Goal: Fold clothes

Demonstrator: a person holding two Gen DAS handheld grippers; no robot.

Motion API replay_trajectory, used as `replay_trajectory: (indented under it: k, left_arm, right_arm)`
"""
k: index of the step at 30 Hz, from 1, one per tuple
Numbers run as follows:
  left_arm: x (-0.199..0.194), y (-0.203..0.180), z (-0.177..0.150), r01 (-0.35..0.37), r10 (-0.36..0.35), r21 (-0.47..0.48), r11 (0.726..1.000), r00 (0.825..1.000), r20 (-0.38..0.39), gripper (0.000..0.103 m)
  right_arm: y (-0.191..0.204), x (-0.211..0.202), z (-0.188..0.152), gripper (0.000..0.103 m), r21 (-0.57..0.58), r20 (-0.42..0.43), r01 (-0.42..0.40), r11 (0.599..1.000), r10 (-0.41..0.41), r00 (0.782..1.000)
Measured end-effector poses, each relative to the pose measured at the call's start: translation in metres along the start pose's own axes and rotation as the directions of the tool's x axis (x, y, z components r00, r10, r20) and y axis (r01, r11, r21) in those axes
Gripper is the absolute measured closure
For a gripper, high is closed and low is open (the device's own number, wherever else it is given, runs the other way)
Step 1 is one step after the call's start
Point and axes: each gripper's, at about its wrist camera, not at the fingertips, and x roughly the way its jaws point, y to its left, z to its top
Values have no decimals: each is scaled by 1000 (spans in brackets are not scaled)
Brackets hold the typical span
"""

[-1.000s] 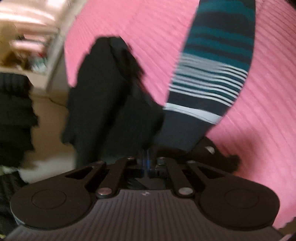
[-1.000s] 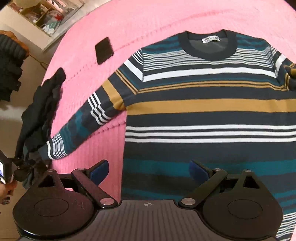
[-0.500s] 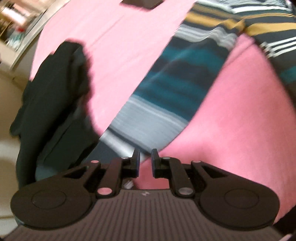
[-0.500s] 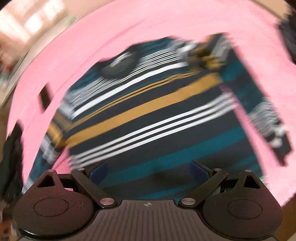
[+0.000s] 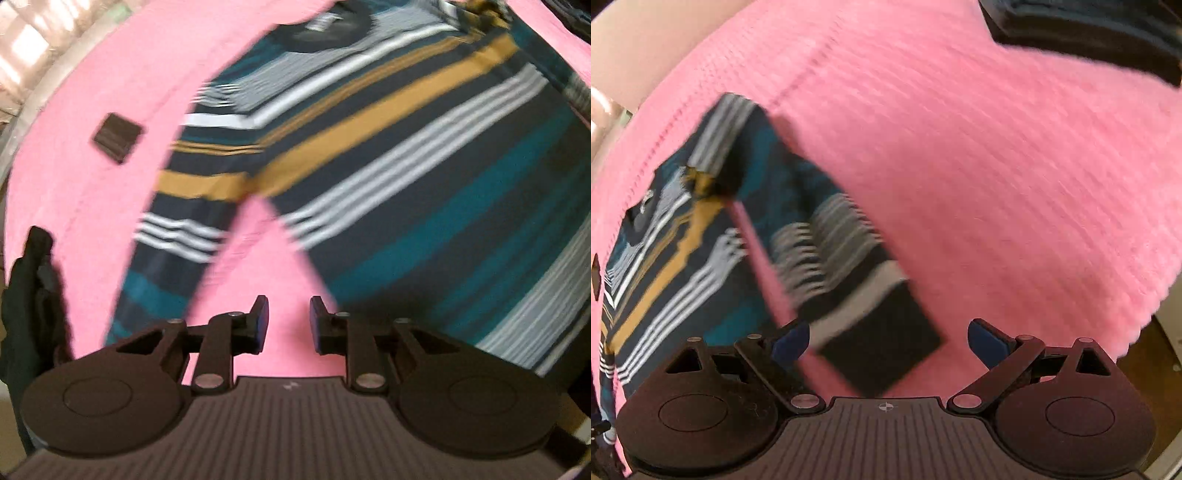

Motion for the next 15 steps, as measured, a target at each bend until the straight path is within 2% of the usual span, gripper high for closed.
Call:
replay_trajectory:
  k: [1, 2, 3, 5, 7, 8, 9, 11, 13, 15]
  left_arm:
    - [-4, -19, 2, 5, -5, 18, 1000, 1000, -14, 81]
    - [-8, -38, 7, 8, -7, 40, 999, 1000, -25, 81]
    - [-11, -55, 13, 11, -9, 61, 998, 999, -33, 81]
    - [-18, -87, 26, 17, -12, 102, 995, 999, -45, 78]
    - [-27, -111, 37, 24, -17, 140, 990, 999, -47, 76]
    - [-30, -121, 43, 26, -18, 158, 987, 999, -48, 75]
    - [-31, -129, 49, 27, -19, 175, 984, 999, -49, 75]
    - [-32, -138, 59, 29, -19, 207, 978, 999, -49, 75]
    - [-33, -146, 69, 30, -19, 240, 970, 999, -49, 75]
    - [-34, -154, 79, 29, -17, 270, 963, 999, -45, 75]
  right_arm:
    - [-10, 8, 1, 7, -5, -21, -19, 1000, 19, 1000]
    - [-16, 16, 2, 14, -13, -40, -41, 999, 40, 998]
    - [-18, 24, 1, 32, -30, -58, -57, 998, 55, 997]
    - [-19, 37, 0, 37, -79, -81, -67, 995, 61, 995]
    - [-13, 41, -2, 40, -135, -80, -37, 990, 27, 996]
    - [-10, 41, -2, 65, -162, -81, -18, 987, 5, 997]
    - [-11, 36, 0, 99, -191, -85, -13, 981, -4, 996]
    - [-20, 17, 11, 98, -194, -87, -51, 980, 35, 996]
    - [-32, -24, 34, 98, -240, 35, 22, 971, -14, 999]
    - [-49, -67, 63, 98, -231, 167, 107, 967, -69, 984]
